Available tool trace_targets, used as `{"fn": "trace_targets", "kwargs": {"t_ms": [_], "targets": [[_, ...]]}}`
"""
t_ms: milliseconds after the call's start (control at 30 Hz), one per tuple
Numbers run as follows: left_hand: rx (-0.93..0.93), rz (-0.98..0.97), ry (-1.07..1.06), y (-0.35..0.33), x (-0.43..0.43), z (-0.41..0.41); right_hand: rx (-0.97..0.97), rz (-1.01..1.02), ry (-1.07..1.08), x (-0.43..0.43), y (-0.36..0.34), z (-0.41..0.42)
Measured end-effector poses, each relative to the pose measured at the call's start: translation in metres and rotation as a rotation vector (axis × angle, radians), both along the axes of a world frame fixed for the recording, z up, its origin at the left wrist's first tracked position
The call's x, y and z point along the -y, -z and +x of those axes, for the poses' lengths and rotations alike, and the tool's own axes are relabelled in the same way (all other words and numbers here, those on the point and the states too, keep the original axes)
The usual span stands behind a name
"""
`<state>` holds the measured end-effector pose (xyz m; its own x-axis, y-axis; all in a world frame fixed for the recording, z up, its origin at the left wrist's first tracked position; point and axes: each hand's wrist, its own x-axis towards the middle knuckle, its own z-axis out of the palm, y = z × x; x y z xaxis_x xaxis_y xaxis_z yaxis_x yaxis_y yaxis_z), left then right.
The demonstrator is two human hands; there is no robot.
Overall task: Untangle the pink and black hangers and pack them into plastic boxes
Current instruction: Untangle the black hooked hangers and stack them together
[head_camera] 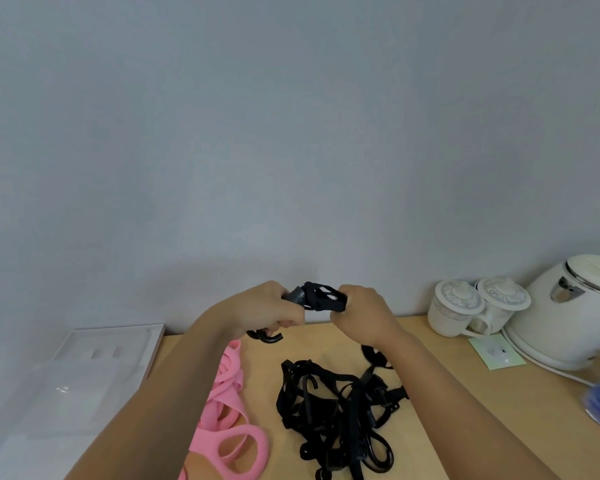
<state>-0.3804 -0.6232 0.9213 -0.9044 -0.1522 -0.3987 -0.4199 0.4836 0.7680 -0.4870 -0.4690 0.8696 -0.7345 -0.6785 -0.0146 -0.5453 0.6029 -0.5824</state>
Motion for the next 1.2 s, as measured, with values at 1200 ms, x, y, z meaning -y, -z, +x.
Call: {"fn": "trace_targets", "kwargs": {"t_ms": [1200], "targets": [[-0.19,0.223,-0.407,0.023,-0.056,-0.022,0.64,-0.502,0.124,0.026,0.003,0.074]]}}
